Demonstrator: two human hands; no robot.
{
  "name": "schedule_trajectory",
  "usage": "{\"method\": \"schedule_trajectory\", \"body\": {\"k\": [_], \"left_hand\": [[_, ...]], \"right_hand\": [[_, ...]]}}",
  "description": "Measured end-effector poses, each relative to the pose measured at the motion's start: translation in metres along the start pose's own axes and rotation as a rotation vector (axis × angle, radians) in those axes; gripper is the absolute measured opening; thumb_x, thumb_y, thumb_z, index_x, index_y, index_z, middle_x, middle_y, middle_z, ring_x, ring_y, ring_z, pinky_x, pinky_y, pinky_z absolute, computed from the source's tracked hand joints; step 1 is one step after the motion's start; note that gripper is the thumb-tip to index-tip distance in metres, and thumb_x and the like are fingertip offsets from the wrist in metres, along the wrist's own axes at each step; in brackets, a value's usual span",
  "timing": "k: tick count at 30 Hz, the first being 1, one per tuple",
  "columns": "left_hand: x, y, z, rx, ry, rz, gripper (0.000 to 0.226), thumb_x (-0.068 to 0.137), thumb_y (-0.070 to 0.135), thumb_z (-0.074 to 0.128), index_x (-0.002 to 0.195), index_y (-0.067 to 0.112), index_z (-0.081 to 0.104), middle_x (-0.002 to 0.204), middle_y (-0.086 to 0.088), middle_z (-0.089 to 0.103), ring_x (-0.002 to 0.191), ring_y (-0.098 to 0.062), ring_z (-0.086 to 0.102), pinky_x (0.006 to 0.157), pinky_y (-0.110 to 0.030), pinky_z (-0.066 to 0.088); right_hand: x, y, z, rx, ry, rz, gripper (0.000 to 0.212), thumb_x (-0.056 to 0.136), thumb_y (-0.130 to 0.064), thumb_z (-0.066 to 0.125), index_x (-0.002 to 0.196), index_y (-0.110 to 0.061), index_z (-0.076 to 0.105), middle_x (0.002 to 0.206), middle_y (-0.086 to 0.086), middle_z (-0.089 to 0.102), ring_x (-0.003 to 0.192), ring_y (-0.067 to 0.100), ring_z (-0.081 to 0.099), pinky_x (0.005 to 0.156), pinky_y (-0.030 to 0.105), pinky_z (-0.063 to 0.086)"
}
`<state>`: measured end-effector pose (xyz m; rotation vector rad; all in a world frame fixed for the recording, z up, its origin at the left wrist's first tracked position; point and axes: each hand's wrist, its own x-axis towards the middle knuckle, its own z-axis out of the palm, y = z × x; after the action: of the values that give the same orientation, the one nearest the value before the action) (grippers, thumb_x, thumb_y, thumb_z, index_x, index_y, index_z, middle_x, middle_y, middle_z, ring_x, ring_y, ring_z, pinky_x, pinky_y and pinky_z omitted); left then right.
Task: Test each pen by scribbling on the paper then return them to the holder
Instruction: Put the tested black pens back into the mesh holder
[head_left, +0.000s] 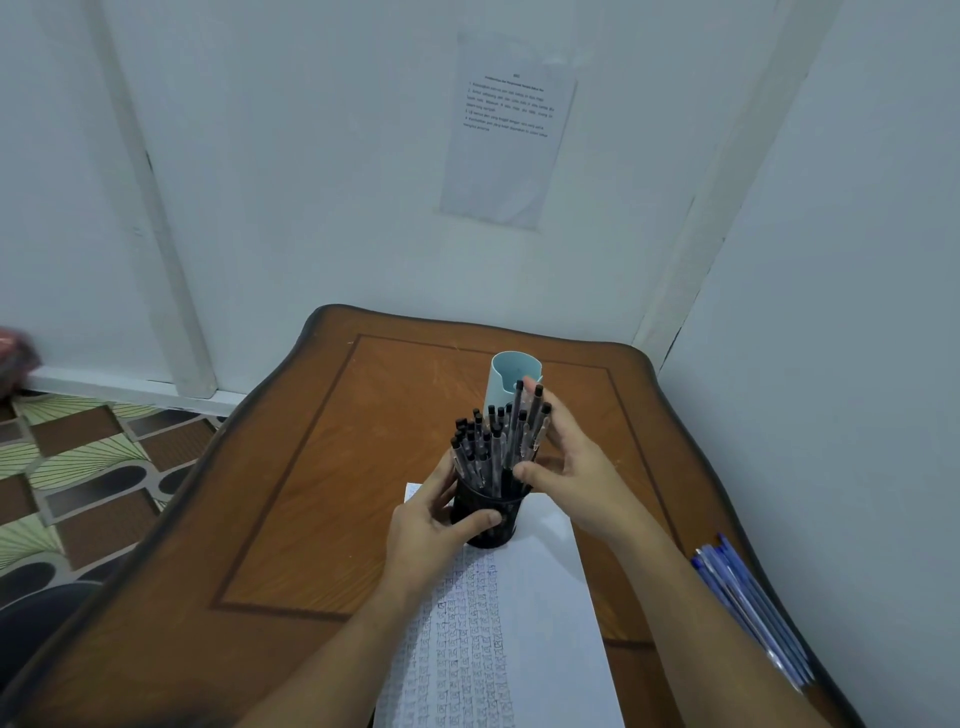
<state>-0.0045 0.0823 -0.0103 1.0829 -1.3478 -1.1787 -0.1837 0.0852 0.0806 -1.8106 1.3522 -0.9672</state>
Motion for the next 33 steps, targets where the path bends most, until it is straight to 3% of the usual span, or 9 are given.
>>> {"method": "schedule_trajectory", "body": {"k": [5, 9, 12, 15, 18, 23, 26, 28, 33], "left_hand": [[0.000, 0.001, -0.001, -0.006, -0.003, -0.003, 0.084, 0.070, 0.014, 0.086, 0.140, 0.041, 0.047, 0.117, 0.024, 0.066, 0.111, 0.008, 0.058, 0.089, -0.019, 0.051], [0.000, 0.002, 0.000, -0.005, 0.004, 0.004, 0.084, 0.070, 0.011, 0.086, 0.140, 0.038, 0.048, 0.116, 0.023, 0.067, 0.110, 0.007, 0.059, 0.084, -0.013, 0.050], [0.000, 0.000, -0.001, 0.005, 0.002, 0.002, 0.084, 0.070, 0.014, 0.086, 0.140, 0.039, 0.048, 0.117, 0.021, 0.067, 0.112, 0.005, 0.059, 0.091, -0.022, 0.052], [0.001, -0.001, -0.001, 0.024, -0.006, -0.007, 0.085, 0.070, 0.019, 0.087, 0.140, 0.043, 0.046, 0.119, 0.021, 0.066, 0.115, 0.004, 0.058, 0.100, -0.034, 0.049], [0.001, -0.002, -0.001, 0.027, 0.001, -0.014, 0.085, 0.069, 0.019, 0.087, 0.140, 0.043, 0.046, 0.119, 0.022, 0.066, 0.114, 0.005, 0.058, 0.100, -0.036, 0.050], [0.002, -0.003, -0.002, 0.004, -0.011, -0.032, 0.086, 0.069, 0.017, 0.087, 0.138, 0.047, 0.046, 0.121, 0.019, 0.066, 0.116, 0.002, 0.058, 0.101, -0.040, 0.050], [0.002, -0.003, -0.002, 0.000, -0.018, -0.033, 0.086, 0.070, 0.015, 0.086, 0.139, 0.046, 0.046, 0.122, 0.019, 0.065, 0.116, 0.003, 0.058, 0.099, -0.038, 0.051], [0.002, -0.002, -0.002, -0.009, -0.015, -0.035, 0.086, 0.069, 0.015, 0.086, 0.139, 0.044, 0.046, 0.120, 0.020, 0.066, 0.114, 0.004, 0.058, 0.098, -0.035, 0.051], [0.002, 0.000, -0.002, -0.012, -0.016, -0.029, 0.085, 0.069, 0.013, 0.086, 0.140, 0.042, 0.047, 0.119, 0.019, 0.067, 0.114, 0.003, 0.059, 0.096, -0.030, 0.051]], "right_hand": [[-0.003, -0.009, -0.003, -0.005, 0.030, -0.101, 0.095, 0.091, -0.016, 0.071, 0.141, -0.072, 0.013, 0.139, -0.047, 0.036, 0.133, -0.007, 0.045, 0.104, 0.032, 0.049], [0.007, -0.018, -0.004, -0.107, 0.051, -0.114, 0.068, 0.098, -0.029, 0.063, 0.142, -0.065, 0.026, 0.133, -0.038, 0.047, 0.114, 0.010, 0.062, 0.097, 0.041, 0.054], [0.011, -0.014, -0.003, -0.132, 0.073, -0.095, 0.055, 0.096, -0.015, 0.063, 0.131, -0.052, 0.041, 0.120, -0.020, 0.061, 0.105, 0.005, 0.064, 0.092, 0.037, 0.056], [0.013, -0.008, -0.005, 0.001, 0.102, -0.043, 0.052, 0.090, -0.002, 0.067, 0.116, -0.045, 0.053, 0.114, -0.015, 0.064, 0.102, 0.002, 0.063, 0.082, 0.027, 0.056], [0.014, 0.000, -0.003, 0.111, 0.163, -0.017, 0.051, 0.085, 0.009, 0.066, 0.103, -0.039, 0.058, 0.117, -0.006, 0.065, 0.109, 0.011, 0.062, 0.092, 0.038, 0.056], [0.012, 0.000, -0.002, 0.229, 0.082, -0.008, 0.051, 0.092, 0.004, 0.063, 0.120, -0.038, 0.055, 0.122, 0.000, 0.066, 0.110, 0.015, 0.065, 0.083, 0.029, 0.057], [0.013, 0.003, -0.005, 0.272, 0.126, 0.050, 0.063, 0.090, 0.000, 0.068, 0.139, -0.034, 0.047, 0.129, -0.009, 0.063, 0.118, 0.006, 0.060, 0.089, 0.024, 0.054], [0.013, 0.002, -0.003, 0.244, 0.109, 0.054, 0.057, 0.086, -0.008, 0.075, 0.134, -0.030, 0.054, 0.128, -0.009, 0.064, 0.116, 0.006, 0.060, 0.094, 0.027, 0.053], [0.012, 0.000, 0.001, 0.426, 0.042, 0.061, 0.067, 0.081, 0.012, 0.071, 0.135, -0.023, 0.054, 0.119, 0.000, 0.071, 0.109, 0.019, 0.068, 0.080, 0.034, 0.060]]}}
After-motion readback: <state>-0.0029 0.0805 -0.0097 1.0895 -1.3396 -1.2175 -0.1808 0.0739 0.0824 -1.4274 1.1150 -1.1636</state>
